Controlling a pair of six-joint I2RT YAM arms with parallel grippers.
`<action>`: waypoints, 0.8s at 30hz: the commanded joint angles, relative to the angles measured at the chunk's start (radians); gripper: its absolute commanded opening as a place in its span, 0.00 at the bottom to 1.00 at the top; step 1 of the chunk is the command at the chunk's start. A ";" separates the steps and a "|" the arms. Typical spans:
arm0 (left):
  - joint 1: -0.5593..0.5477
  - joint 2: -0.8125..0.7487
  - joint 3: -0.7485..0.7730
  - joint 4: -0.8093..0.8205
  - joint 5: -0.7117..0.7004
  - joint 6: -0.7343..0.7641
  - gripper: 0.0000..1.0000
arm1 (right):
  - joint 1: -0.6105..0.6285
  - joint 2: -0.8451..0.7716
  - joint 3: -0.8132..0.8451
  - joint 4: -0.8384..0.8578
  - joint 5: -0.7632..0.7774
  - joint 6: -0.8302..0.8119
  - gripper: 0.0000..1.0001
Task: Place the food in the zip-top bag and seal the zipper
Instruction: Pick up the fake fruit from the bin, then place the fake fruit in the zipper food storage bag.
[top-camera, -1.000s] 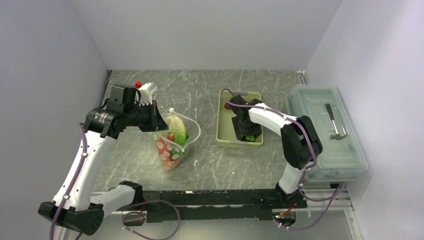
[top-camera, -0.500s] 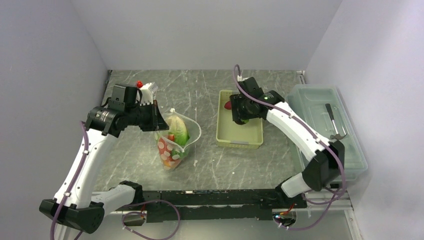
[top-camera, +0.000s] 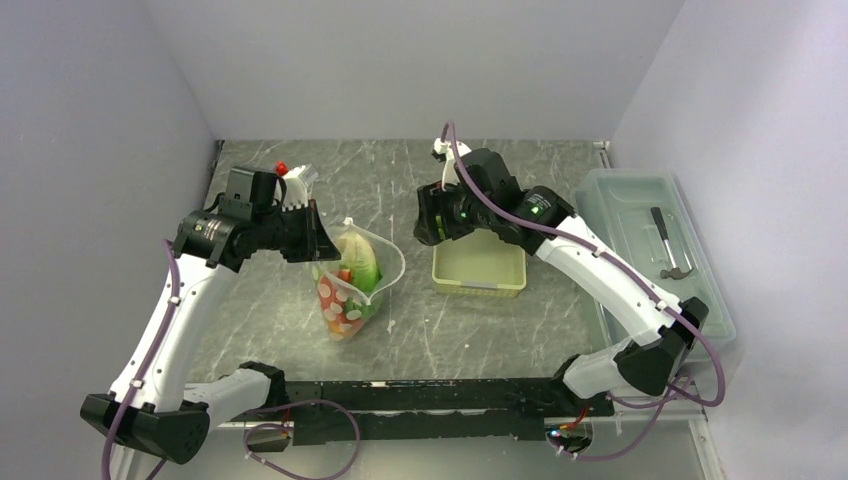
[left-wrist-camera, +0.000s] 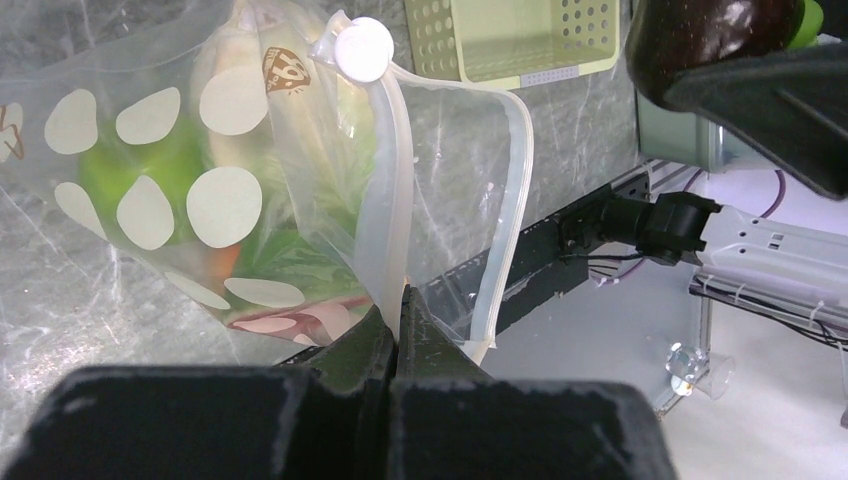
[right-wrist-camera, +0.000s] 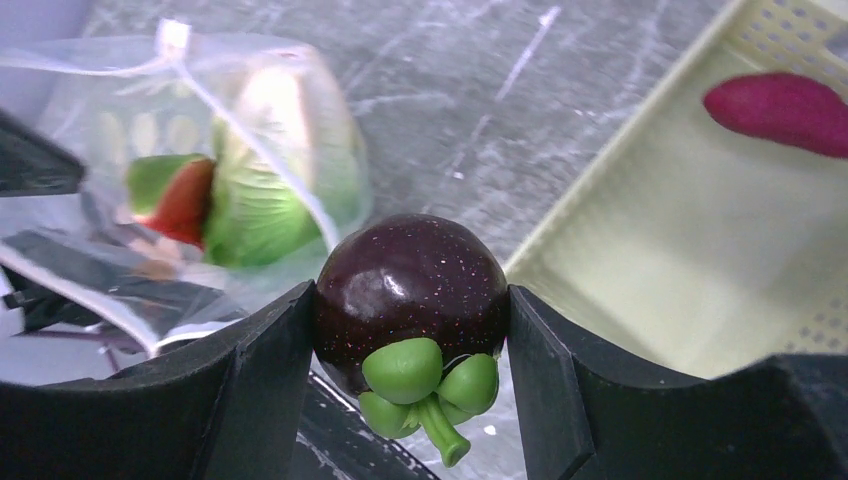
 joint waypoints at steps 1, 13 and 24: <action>0.004 -0.002 0.011 0.054 0.050 -0.021 0.00 | 0.036 -0.035 0.055 0.145 -0.104 0.010 0.30; 0.004 0.003 0.016 0.061 0.081 -0.043 0.00 | 0.128 0.006 0.052 0.331 -0.210 0.081 0.30; 0.004 0.021 0.023 0.060 0.094 -0.058 0.00 | 0.166 0.094 0.024 0.400 -0.221 0.112 0.29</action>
